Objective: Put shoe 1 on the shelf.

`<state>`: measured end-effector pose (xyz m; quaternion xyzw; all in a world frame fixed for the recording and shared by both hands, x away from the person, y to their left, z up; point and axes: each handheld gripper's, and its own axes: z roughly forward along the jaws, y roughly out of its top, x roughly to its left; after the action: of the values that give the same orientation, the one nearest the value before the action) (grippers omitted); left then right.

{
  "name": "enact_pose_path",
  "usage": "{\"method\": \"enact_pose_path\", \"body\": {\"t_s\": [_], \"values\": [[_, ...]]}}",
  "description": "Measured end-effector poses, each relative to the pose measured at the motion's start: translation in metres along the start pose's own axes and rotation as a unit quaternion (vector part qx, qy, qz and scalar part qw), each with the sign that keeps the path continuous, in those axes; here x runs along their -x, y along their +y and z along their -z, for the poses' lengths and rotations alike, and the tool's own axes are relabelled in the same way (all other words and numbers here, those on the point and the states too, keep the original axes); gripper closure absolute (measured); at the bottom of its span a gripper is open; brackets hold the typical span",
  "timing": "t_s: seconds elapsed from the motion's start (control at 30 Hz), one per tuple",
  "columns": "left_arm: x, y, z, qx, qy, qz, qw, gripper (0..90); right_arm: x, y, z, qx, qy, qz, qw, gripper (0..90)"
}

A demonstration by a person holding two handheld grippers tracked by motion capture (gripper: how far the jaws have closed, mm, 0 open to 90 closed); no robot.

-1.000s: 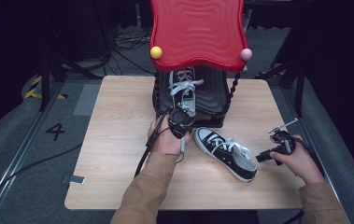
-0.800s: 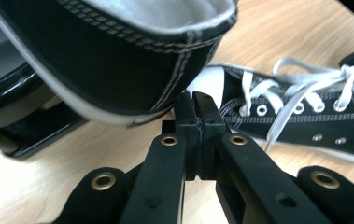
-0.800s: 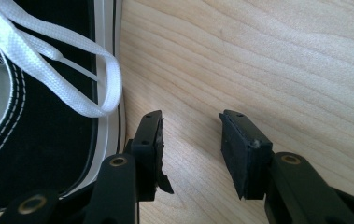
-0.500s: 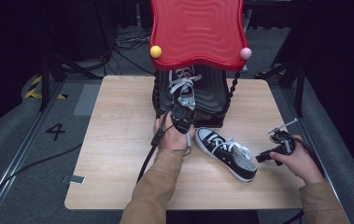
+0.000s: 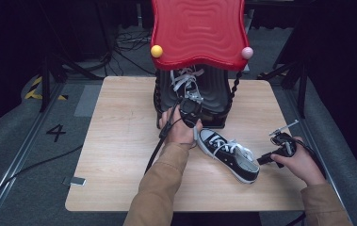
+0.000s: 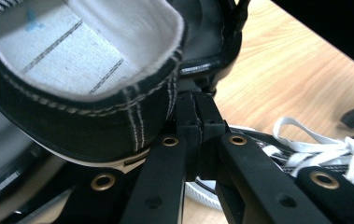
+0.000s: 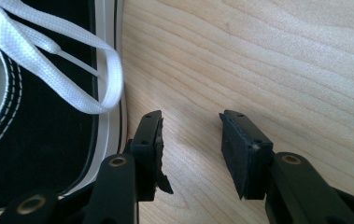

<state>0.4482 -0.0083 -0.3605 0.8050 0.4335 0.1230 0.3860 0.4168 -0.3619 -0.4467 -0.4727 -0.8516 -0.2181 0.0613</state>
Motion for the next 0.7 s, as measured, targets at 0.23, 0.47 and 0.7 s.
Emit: {"method": "enact_pose_path", "body": {"t_s": [0.23, 0.47, 0.7], "values": [[-0.017, 0.007, -0.001, -0.003, 0.024, 0.018, 0.9995, 90.0, 0.003, -0.002, 0.0, 0.0, 0.0, -0.002, 1.0, 58.8], [-0.022, 0.012, -0.002, 0.012, 0.06, 0.036, 0.9974, 90.0, 0.0, -0.001, -0.002, -0.006, -0.002, -0.001, 1.0, 58.7], [-0.026, 0.021, -0.008, 0.0, 0.064, 0.043, 0.997, 90.0, 0.001, -0.001, -0.004, -0.009, 0.0, 0.001, 1.0, 58.6]]}}
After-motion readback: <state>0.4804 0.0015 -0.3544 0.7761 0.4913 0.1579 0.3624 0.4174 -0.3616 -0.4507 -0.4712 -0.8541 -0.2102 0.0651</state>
